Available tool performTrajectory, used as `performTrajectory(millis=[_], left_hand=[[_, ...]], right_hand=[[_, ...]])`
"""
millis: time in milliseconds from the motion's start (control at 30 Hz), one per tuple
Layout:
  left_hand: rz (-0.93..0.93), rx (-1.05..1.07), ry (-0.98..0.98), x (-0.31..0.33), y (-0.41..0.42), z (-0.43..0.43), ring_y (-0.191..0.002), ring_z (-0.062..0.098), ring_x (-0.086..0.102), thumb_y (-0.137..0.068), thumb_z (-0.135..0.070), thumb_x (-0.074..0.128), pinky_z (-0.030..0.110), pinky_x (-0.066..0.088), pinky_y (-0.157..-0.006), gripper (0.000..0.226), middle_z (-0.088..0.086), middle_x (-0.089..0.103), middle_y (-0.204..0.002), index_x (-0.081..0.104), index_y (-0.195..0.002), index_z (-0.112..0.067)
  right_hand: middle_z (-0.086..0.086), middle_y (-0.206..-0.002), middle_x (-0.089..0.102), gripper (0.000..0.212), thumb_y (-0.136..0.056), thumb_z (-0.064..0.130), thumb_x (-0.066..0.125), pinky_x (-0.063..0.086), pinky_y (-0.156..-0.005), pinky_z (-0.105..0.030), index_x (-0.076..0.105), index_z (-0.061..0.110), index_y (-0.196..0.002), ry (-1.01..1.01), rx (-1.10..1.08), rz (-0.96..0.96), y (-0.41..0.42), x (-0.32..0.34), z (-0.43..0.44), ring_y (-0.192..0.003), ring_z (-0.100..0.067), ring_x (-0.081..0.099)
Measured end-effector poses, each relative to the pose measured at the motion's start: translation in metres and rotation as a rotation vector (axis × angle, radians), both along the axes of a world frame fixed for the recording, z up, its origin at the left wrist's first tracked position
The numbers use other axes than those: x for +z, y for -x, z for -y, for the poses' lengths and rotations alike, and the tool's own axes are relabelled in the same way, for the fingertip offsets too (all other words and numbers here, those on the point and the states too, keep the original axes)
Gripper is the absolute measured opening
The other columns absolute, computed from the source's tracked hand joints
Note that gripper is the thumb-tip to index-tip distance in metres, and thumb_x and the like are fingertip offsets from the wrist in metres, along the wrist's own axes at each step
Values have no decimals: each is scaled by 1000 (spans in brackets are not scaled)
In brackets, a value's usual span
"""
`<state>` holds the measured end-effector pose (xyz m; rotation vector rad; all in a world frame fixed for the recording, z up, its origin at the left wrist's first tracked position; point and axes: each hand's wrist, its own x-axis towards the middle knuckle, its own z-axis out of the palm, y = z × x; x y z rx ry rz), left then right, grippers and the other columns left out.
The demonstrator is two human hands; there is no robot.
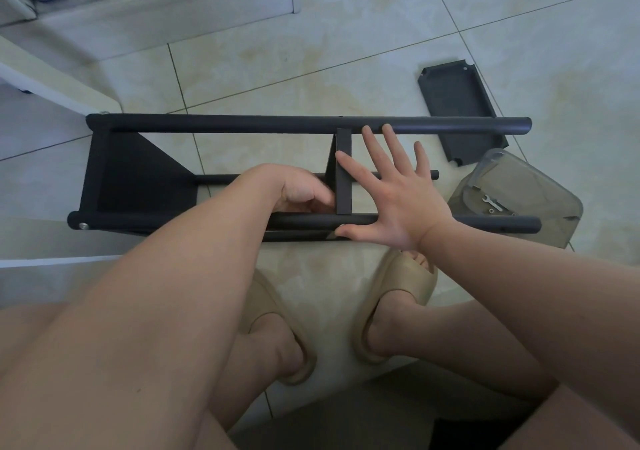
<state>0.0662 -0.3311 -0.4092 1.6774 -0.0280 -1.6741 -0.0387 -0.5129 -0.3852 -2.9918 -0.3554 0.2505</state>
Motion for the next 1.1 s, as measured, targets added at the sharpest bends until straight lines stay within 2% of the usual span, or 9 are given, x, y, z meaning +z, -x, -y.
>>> performTrajectory(millis=[100, 200, 333, 400, 500, 567, 733, 900, 1100], left_hand=[[-1, 20, -16, 3, -2, 2, -76, 24, 71, -90, -1, 54, 31, 55, -72, 19, 10, 74, -79, 72, -92, -7], [23, 32, -17, 3, -1, 4, -77, 23, 70, -90, 1, 54, 32, 56, -76, 19, 10, 74, -80, 70, -94, -6], [-28, 34, 22, 2, -2, -2, -92, 25, 69, -93, -1, 52, 39, 51, -99, 23, 12, 74, -96, 72, -99, -10], [-63, 32, 39, 1, -2, -4, -95, 24, 69, -95, 0, 51, 40, 49, -102, 25, 12, 74, -101, 73, -100, -11], [-104, 26, 63, -3, -2, -5, -111, 31, 64, -96, 0, 50, 44, 44, -111, 27, 20, 67, -124, 70, -114, -7], [-103, 36, 80, -7, -2, -6, -117, 34, 62, -96, 1, 50, 46, 43, -112, 28, 23, 62, -132, 69, -115, -6], [-111, 44, 120, -12, -2, -6, -105, 30, 68, -94, 3, 51, 43, 49, -105, 30, 19, 69, -118, 78, -98, -12], [-130, 47, 162, -16, -2, -7, -104, 29, 66, -95, 2, 50, 43, 47, -106, 27, 17, 68, -117, 71, -108, -8], [-123, 61, 184, -16, -1, -6, -96, 24, 70, -97, 4, 47, 36, 56, -94, 27, 12, 72, -109, 65, -113, -6]], right_hand=[[-12, -170, -1, 108, -72, 95, 30, 7, -117, -73, 12, 37, -161, -3, -2, 0, 0, 0, 0, -155, -39, -7], [-12, -170, -2, 108, -72, 94, 30, 7, -117, -72, 11, 37, -161, 3, 1, -2, 0, 0, 0, -155, -39, -8], [-12, -170, -1, 108, -72, 94, 30, 7, -117, -73, 11, 37, -161, -4, -3, -8, -2, 1, 1, -156, -38, -7], [-12, -170, -2, 108, -71, 94, 30, 7, -117, -72, 11, 37, -161, -2, -4, -9, -1, 1, 0, -156, -38, -8], [-11, -170, -4, 109, -71, 95, 29, 7, -117, -72, 9, 37, -161, 9, 0, -17, 0, 1, -1, -155, -38, -9], [-11, -170, -5, 109, -71, 96, 28, 7, -118, -72, 8, 38, -161, 13, -1, -19, 0, 2, -1, -155, -38, -10], [-11, -170, -4, 109, -72, 95, 29, 6, -118, -72, 9, 37, -162, 9, 1, -23, 0, 2, 0, -155, -38, -10], [-12, -170, -3, 109, -72, 95, 29, 7, -117, -72, 11, 36, -162, 4, 1, -19, 0, 2, 0, -155, -39, -9], [-12, -170, -3, 109, -71, 95, 30, 8, -117, -73, 10, 37, -162, 11, 1, -19, 0, 1, 0, -155, -39, -8]])
